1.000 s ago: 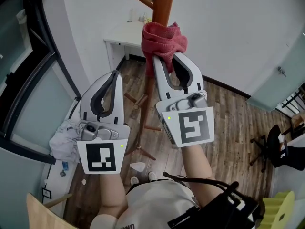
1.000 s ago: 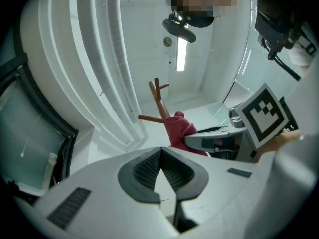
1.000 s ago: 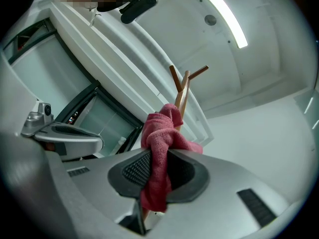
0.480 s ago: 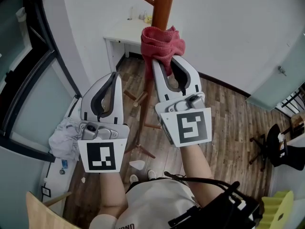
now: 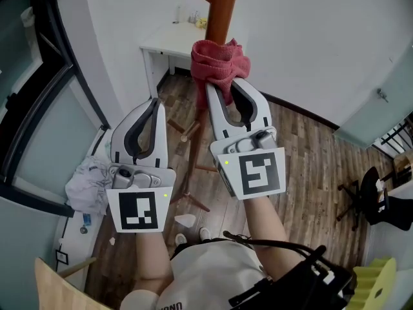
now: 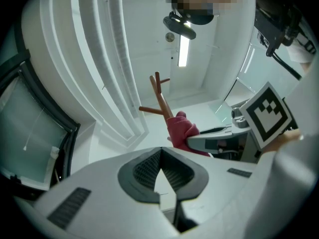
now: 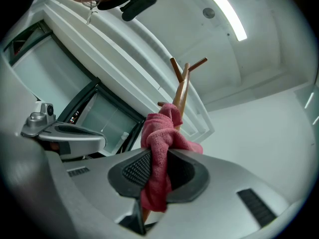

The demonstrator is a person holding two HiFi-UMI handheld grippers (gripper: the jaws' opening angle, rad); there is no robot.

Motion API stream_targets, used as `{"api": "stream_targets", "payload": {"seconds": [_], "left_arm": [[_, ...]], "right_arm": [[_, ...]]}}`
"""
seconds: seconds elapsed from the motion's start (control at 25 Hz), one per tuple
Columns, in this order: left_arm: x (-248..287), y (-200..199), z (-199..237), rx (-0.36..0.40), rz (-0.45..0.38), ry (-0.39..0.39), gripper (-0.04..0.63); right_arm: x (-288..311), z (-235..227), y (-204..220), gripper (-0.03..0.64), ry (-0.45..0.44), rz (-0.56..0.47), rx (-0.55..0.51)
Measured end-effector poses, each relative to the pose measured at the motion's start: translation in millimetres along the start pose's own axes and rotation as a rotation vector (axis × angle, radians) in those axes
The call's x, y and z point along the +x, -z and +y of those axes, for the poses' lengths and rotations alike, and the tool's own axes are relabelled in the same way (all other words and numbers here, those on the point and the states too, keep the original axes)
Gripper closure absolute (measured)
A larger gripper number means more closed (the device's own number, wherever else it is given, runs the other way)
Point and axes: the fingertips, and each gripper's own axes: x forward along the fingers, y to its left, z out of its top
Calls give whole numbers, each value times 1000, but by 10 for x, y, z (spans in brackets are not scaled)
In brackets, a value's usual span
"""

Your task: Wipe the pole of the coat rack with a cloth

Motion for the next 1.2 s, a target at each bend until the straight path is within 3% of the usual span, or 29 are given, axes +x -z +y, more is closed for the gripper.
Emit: {"api": "stream_targets", "payload": {"seconds": [1.2], "left_arm": [[-58,135,-9,-30,24,-4,583]], "right_arm": [[-114,94,283,535,-8,65,5]]}}
